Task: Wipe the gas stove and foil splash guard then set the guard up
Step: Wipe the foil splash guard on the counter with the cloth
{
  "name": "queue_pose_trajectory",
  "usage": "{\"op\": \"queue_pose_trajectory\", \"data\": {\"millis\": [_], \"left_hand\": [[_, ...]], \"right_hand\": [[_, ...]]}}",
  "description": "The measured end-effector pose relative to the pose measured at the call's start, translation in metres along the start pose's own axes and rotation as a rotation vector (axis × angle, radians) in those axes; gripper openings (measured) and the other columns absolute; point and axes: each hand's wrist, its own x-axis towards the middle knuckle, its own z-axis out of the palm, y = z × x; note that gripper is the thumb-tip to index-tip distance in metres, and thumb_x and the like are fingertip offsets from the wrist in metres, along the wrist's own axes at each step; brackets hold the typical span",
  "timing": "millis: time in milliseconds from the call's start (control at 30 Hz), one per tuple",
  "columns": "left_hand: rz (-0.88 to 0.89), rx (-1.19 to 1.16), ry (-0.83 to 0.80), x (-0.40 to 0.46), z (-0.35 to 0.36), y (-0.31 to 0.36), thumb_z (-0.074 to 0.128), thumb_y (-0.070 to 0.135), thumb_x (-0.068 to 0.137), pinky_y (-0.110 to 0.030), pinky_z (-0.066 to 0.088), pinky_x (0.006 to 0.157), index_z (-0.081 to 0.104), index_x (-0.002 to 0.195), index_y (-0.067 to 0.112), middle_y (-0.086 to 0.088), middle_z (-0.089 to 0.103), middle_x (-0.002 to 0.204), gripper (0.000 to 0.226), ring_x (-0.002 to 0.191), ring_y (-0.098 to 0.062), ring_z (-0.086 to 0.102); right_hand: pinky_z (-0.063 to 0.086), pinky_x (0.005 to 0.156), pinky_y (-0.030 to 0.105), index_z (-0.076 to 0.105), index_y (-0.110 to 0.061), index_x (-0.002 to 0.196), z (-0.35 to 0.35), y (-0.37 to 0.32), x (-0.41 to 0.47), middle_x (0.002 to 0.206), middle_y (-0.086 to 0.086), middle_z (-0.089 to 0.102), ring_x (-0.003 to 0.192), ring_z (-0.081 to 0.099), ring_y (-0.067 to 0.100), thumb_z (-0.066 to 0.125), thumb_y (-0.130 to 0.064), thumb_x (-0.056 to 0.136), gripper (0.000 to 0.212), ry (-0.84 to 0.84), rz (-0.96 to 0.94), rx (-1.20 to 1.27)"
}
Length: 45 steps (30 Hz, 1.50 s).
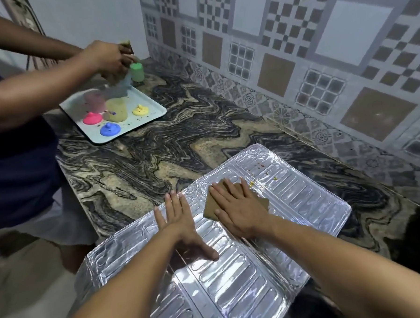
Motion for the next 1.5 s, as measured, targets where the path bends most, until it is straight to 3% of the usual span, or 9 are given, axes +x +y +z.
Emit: {"op": "queue_pose_trajectory", "data": {"millis": [200,400,733,900,1100,1233,1367,1500], "left_hand": [[-0.013,0.000,-0.033,0.000,-0.002,0.002,0.080,0.074,0.034,-0.058,-0.033,0.100,-0.045,0.133,0.006,-0.015,-0.058,0.131,0.173,0.120,-0.030,-0.054],[-0.016,-0.002,-0.042,0.001,-0.003,0.002,0.079,0.074,0.036,-0.063,-0.029,0.103,-0.047,0.130,0.006,-0.017,-0.057,0.129,0.172,0.122,-0.033,-0.052],[-0.022,-0.019,-0.019,0.004,0.000,0.001,0.079,0.076,0.030,-0.061,-0.031,0.100,-0.046,0.133,0.010,-0.012,-0.056,0.134,0.175,0.124,-0.029,-0.052],[-0.003,-0.001,-0.014,0.004,0.001,0.001,0.079,0.077,0.027,-0.063,-0.029,0.101,-0.045,0.134,0.009,-0.012,-0.055,0.136,0.177,0.125,-0.030,-0.051],[-0.029,0.053,-0.020,0.009,0.002,0.000,0.078,0.078,0.026,-0.066,-0.026,0.102,-0.047,0.131,0.007,-0.014,-0.057,0.134,0.178,0.124,-0.032,-0.052],[-0.022,0.064,-0.020,0.010,0.002,-0.001,0.077,0.079,0.024,-0.066,-0.026,0.102,-0.047,0.132,0.007,-0.014,-0.056,0.134,0.179,0.124,-0.032,-0.051],[-0.049,0.056,-0.044,0.009,-0.009,0.003,0.069,0.085,0.031,-0.066,-0.018,0.106,-0.037,0.139,0.006,-0.015,-0.049,0.142,0.171,0.134,-0.034,-0.041],[-0.052,-0.001,0.197,0.023,-0.013,0.033,0.040,0.100,0.040,-0.061,-0.016,0.112,-0.028,0.145,0.005,-0.017,-0.038,0.149,0.156,0.139,-0.034,-0.033]], "right_hand": [[-0.013,0.113,0.063,-0.004,-0.019,0.156,-0.007,0.007,0.048,0.164,-0.003,-0.005,0.148,-0.019,0.028,0.009,-0.048,0.101,0.063,-0.030,0.155,0.054],[-0.016,0.110,0.066,-0.007,-0.017,0.155,-0.014,0.040,0.076,0.163,0.002,-0.010,0.146,-0.021,0.033,0.003,-0.051,0.099,0.066,-0.052,0.419,0.156],[-0.016,0.108,0.068,-0.008,-0.018,0.155,-0.018,0.109,0.052,0.163,0.003,-0.011,0.146,-0.020,0.036,0.003,-0.051,0.099,0.066,-0.065,0.772,0.187],[-0.016,0.109,0.067,-0.010,-0.013,0.154,-0.012,0.101,0.031,0.162,0.006,-0.013,0.145,-0.023,0.036,0.004,-0.048,0.098,0.067,-0.054,0.937,0.190],[-0.017,0.109,0.065,-0.011,-0.009,0.153,-0.009,0.079,0.034,0.161,0.007,-0.019,0.145,-0.022,0.037,0.008,-0.044,0.100,0.066,-0.078,0.819,0.203],[-0.016,0.110,0.060,-0.007,-0.018,0.155,-0.016,0.100,0.029,0.162,0.000,-0.017,0.147,-0.018,0.030,0.005,-0.049,0.101,0.063,-0.049,0.785,0.297],[-0.014,0.113,0.056,-0.004,-0.024,0.155,-0.021,0.116,0.021,0.162,-0.005,-0.016,0.148,-0.016,0.026,0.012,-0.039,0.103,0.057,-0.087,0.753,0.354],[-0.015,0.113,0.056,-0.008,-0.024,0.155,-0.016,0.116,0.022,0.161,-0.006,-0.019,0.148,-0.019,0.026,0.018,-0.036,0.103,0.059,-0.079,0.759,0.332]]}}
